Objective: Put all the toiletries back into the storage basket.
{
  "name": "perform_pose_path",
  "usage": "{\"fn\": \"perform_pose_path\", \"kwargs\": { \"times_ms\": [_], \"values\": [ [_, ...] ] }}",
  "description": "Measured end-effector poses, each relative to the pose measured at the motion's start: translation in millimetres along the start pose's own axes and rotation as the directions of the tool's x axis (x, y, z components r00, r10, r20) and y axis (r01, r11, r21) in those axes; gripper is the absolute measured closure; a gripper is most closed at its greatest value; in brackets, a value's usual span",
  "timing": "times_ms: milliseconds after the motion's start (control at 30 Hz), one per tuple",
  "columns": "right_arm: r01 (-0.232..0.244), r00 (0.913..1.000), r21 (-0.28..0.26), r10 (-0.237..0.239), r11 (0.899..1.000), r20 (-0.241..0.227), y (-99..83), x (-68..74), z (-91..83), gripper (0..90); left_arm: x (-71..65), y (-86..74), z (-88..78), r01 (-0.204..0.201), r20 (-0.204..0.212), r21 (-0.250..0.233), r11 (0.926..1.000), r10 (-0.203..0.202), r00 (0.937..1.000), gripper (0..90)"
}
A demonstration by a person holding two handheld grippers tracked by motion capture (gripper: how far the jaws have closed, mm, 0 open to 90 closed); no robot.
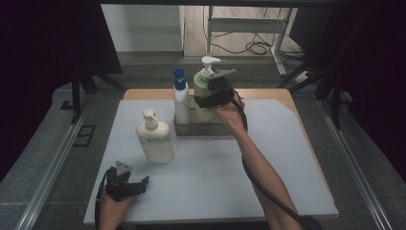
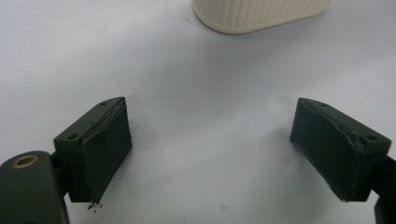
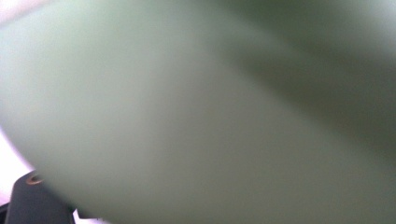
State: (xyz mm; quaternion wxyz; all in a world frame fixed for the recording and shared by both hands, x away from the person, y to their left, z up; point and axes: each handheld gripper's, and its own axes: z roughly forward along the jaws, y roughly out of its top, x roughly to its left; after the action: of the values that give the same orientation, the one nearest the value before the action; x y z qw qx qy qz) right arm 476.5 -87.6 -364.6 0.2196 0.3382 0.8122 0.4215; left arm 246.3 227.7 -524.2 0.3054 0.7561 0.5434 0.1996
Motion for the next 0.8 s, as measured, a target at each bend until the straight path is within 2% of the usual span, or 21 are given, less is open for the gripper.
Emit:
{"fn": "perform_pose_path", "kwargs": {
  "times_ms": [367, 800],
  "values": [
    [0.004, 1.0000, 0.032, -0.004, 0.999, -0.004, -9.1, 1.0, 16.3, 12.7, 0.1, 0.0, 0.0, 0.000, 0.000, 0.000, 1.0000, 0.000, 1.0000, 11.9],
    [-0.003, 0.9996, 0.068, 0.005, 0.998, -0.026, -16.8, 1.7, 23.3, 12.8, 0.1, 0.1, -0.2, -0.001, 0.000, 0.002, 1.0000, 0.001, 1.0000, 11.9]
  ]
}}
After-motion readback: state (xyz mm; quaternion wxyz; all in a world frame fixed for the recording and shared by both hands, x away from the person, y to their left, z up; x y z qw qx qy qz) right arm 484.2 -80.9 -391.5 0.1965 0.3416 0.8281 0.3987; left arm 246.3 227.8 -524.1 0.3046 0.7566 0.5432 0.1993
